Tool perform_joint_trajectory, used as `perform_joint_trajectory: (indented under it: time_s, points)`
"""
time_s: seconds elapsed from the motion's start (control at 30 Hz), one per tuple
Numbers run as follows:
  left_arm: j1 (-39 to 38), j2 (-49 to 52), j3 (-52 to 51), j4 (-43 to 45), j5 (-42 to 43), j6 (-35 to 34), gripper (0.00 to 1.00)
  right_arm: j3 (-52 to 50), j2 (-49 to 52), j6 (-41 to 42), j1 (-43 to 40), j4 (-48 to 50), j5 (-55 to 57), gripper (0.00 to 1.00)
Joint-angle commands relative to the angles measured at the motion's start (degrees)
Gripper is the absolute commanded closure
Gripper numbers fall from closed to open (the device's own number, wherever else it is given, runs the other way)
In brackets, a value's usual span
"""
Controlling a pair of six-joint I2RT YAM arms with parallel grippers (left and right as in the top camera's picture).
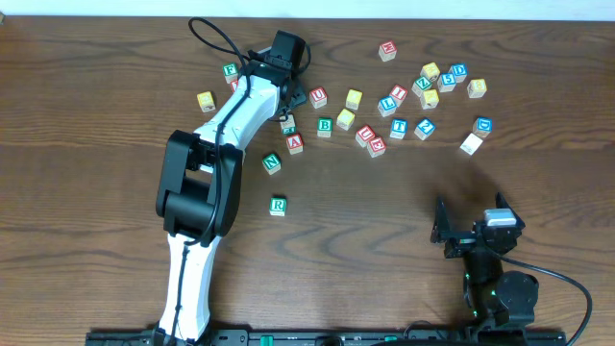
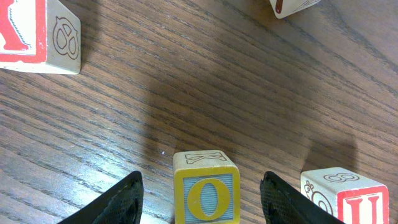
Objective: Spell out ROBOT
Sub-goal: 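Move the left gripper to the yellow O block and lower, then close the left gripper on the yellow O block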
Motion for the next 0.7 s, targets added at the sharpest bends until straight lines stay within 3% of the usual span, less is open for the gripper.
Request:
perform_joint_trajectory:
  time_s: [0.0,0.67]
  points:
    - [0.33,0.52,0.76,-0.17,-1.20,0.31,0.41,-0.09,-0.31,0.37,-0.28,-0.24,0.04,0.01]
    - [0.22,0.52,-0.76,-0.52,-1.20,0.28,0.40,-0.09,-0.31,0.37,-0.28,-0.24,0.04,0.01]
